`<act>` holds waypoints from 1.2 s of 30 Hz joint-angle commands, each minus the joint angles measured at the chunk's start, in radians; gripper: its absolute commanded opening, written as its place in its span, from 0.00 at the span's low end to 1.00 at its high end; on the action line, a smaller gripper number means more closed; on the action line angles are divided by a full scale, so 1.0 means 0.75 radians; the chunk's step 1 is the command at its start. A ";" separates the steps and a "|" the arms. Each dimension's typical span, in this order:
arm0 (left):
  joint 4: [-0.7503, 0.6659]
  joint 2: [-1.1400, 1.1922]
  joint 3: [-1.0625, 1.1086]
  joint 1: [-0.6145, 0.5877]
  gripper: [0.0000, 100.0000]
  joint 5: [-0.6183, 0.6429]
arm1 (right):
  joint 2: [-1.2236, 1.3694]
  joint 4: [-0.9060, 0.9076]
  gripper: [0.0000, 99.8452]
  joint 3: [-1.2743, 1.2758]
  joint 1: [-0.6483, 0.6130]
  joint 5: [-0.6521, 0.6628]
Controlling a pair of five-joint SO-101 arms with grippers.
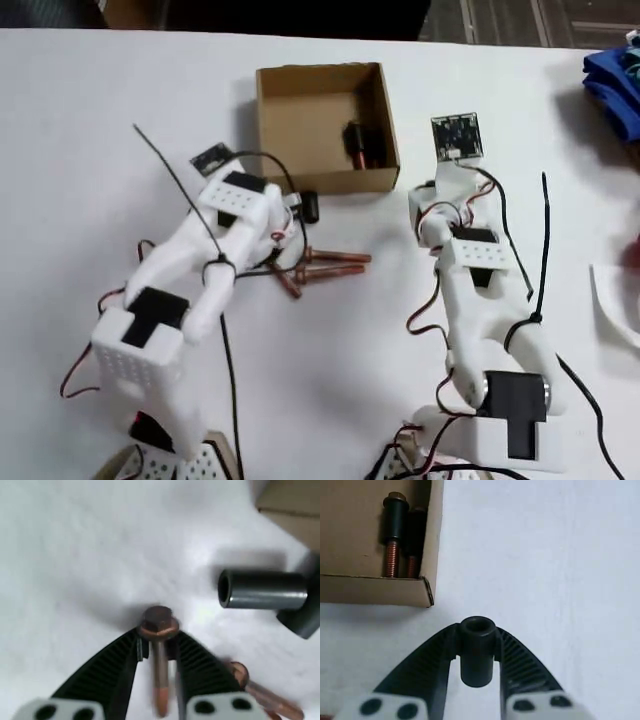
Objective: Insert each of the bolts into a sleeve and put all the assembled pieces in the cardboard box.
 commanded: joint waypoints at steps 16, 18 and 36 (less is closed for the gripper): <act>0.428 0.076 -0.249 -0.057 0.03 -1.354 | -0.075 -0.015 0.02 -0.006 0.028 -0.006; 0.417 0.076 -0.210 -0.057 0.03 -1.354 | -0.075 -0.015 0.02 -0.006 0.028 -0.004; 0.270 0.078 -0.087 -0.065 0.22 -1.178 | -0.075 -0.015 0.02 -0.006 0.030 -0.002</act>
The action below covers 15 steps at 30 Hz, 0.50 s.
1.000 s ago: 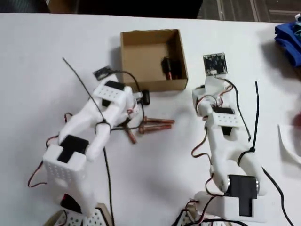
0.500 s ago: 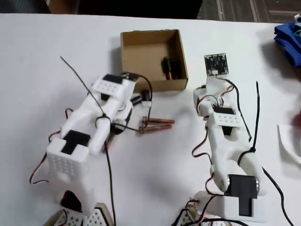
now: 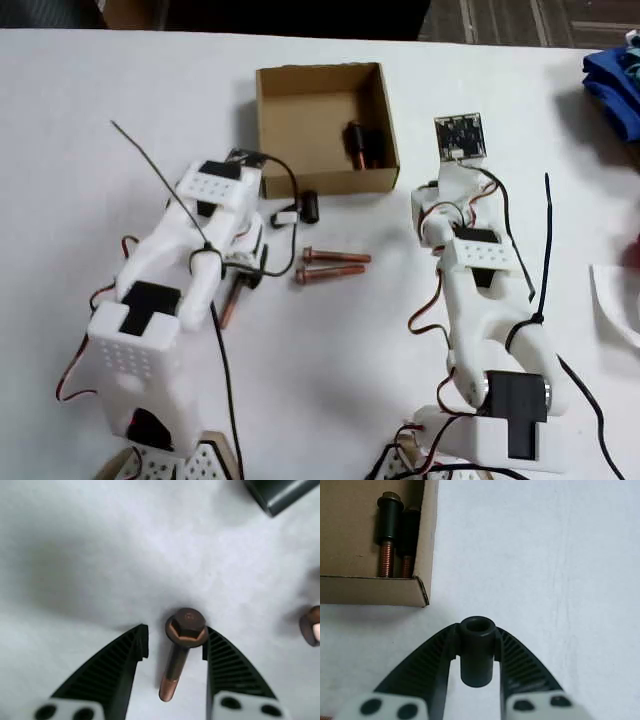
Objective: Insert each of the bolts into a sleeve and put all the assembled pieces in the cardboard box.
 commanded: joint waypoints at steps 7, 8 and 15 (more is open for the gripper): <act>-0.041 0.047 0.003 0.025 0.13 0.016 | -0.075 -0.015 0.02 -0.006 0.015 -0.002; -0.043 0.078 0.003 0.025 0.12 0.016 | -0.079 -0.015 0.02 -0.006 0.015 -0.002; 0.074 0.262 -0.189 0.025 0.09 0.016 | -0.267 0.185 0.02 -0.006 -0.003 -0.006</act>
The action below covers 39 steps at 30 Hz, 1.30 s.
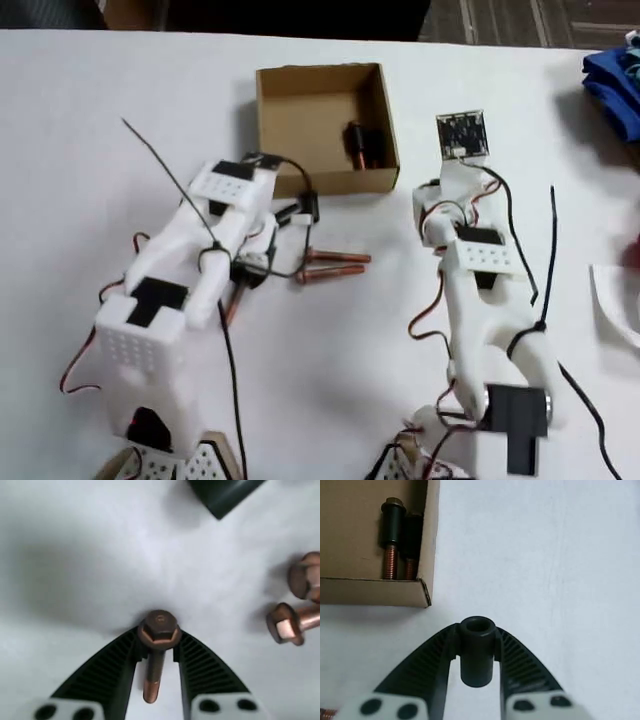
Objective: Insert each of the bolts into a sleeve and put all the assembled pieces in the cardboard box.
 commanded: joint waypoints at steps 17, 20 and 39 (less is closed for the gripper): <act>-0.010 -0.182 -0.150 0.080 0.02 0.090 | -0.832 -0.191 0.02 0.712 -0.132 -0.006; -0.137 -0.378 -0.060 0.080 0.02 0.135 | -0.850 -0.212 0.02 0.741 -0.154 -0.010; -1.665 -1.851 1.310 0.080 0.02 0.307 | -0.848 -1.055 0.02 1.007 -0.328 -0.012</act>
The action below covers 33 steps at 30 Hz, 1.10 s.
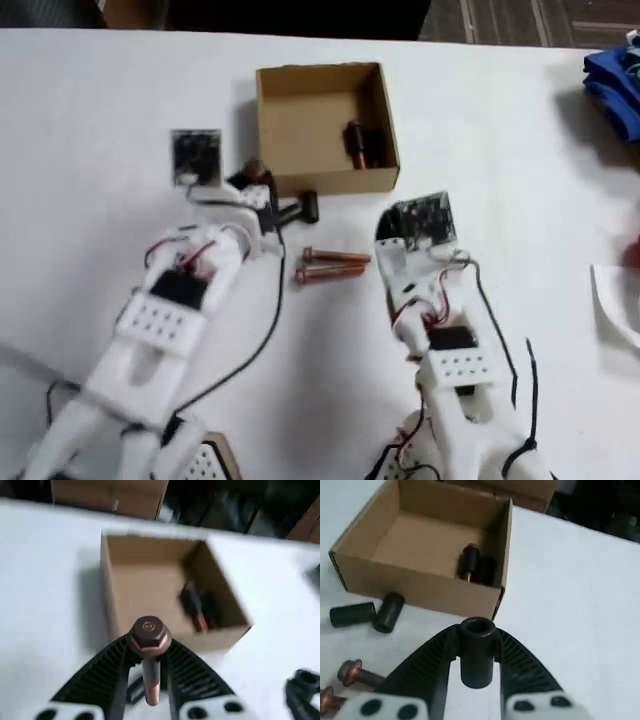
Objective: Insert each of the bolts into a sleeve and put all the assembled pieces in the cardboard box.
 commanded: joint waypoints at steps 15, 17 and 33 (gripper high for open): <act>-0.575 -0.178 0.003 0.237 0.03 -0.002 | 0.265 -1.036 0.02 0.143 -0.122 -0.117; -0.579 -0.174 -0.005 0.256 0.03 -0.004 | 0.402 -1.255 0.02 0.143 -0.130 -0.117; -0.585 0.125 -0.226 0.538 0.03 -0.297 | 1.245 -1.963 0.02 0.025 -0.148 -0.115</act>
